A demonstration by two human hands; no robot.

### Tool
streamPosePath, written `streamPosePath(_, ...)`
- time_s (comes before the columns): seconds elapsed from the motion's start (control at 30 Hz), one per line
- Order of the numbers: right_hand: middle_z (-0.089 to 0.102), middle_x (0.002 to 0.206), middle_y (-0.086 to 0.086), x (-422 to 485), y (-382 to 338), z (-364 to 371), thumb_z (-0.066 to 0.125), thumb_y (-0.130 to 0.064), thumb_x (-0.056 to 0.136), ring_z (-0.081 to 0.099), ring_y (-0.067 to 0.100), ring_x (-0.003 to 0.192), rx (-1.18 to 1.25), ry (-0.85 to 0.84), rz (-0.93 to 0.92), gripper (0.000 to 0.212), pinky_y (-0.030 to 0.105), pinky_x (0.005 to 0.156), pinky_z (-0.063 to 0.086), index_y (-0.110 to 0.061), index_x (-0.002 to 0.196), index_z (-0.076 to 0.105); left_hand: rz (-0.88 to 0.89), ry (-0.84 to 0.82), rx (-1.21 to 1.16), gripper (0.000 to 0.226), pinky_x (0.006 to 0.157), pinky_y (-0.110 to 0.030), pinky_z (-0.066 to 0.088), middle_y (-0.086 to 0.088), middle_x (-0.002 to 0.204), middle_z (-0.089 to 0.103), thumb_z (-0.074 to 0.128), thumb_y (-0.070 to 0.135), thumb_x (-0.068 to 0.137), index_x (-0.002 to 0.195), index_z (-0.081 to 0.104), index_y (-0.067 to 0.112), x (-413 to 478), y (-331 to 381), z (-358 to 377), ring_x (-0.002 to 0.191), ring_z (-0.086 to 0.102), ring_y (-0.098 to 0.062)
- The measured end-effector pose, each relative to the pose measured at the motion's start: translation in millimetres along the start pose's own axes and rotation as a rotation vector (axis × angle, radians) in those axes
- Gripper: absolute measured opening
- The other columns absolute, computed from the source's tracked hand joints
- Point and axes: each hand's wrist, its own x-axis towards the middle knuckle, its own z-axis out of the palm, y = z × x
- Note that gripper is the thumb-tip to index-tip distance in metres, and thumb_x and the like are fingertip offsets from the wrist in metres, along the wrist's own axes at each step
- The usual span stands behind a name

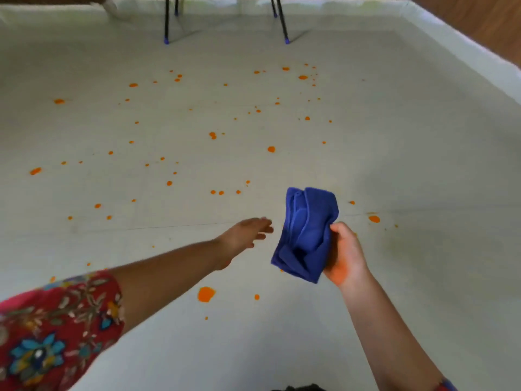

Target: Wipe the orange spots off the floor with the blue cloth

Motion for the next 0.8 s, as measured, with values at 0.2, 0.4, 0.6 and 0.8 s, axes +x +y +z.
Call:
streamPosePath(0.2,0.069,0.081,0.005,12.4,30.1,55.0,0.043,-0.018,0.094,0.069,0.016,0.074,0.034,-0.048,0.172,0.027,0.029,0.077,0.050,-0.005,0.088,0.066,0.187,-0.028,-0.180,0.033,0.103,-0.033,0.043,-0.007,0.116,0.068,0.040,0.023,0.101,0.119,0.064,0.008,-39.9,6.5,-50.8,0.112,0.062,-0.023)
streamPosePath(0.4,0.072,0.101,0.012,8.8,78.9,83.1,0.052,-0.024,0.093,0.069,0.028,0.094,-0.200,-0.056,0.097,0.026,0.037,0.082,0.051,-0.005,0.102,0.068,0.133,0.151,-0.373,0.011,0.078,-0.029,0.055,-0.009,0.090,0.070,0.062,0.011,0.090,0.095,0.069,0.004,-62.6,-22.3,-65.9,0.081,0.067,-0.022)
streamPosePath(0.6,0.067,0.123,-0.007,3.0,87.5,101.1,0.044,-0.052,0.095,0.063,0.010,0.112,-0.421,-0.222,-0.037,0.042,0.034,0.096,0.048,-0.028,0.127,0.059,0.126,0.191,-0.591,0.009,0.076,-0.029,0.058,-0.011,0.089,0.072,0.064,0.008,0.087,0.093,0.070,0.008,-65.2,-13.9,-73.2,0.078,0.069,-0.022)
streamPosePath(0.8,0.071,0.114,0.002,2.3,93.5,111.3,0.048,-0.031,0.098,0.065,0.015,0.109,-0.175,-0.250,0.042,0.033,0.029,0.089,0.049,-0.017,0.125,0.061,0.139,0.200,-0.542,0.021,0.075,-0.027,0.058,-0.016,0.098,0.069,0.054,0.003,0.091,0.108,0.065,-0.004,-64.3,-18.0,-70.0,0.086,0.069,-0.023)
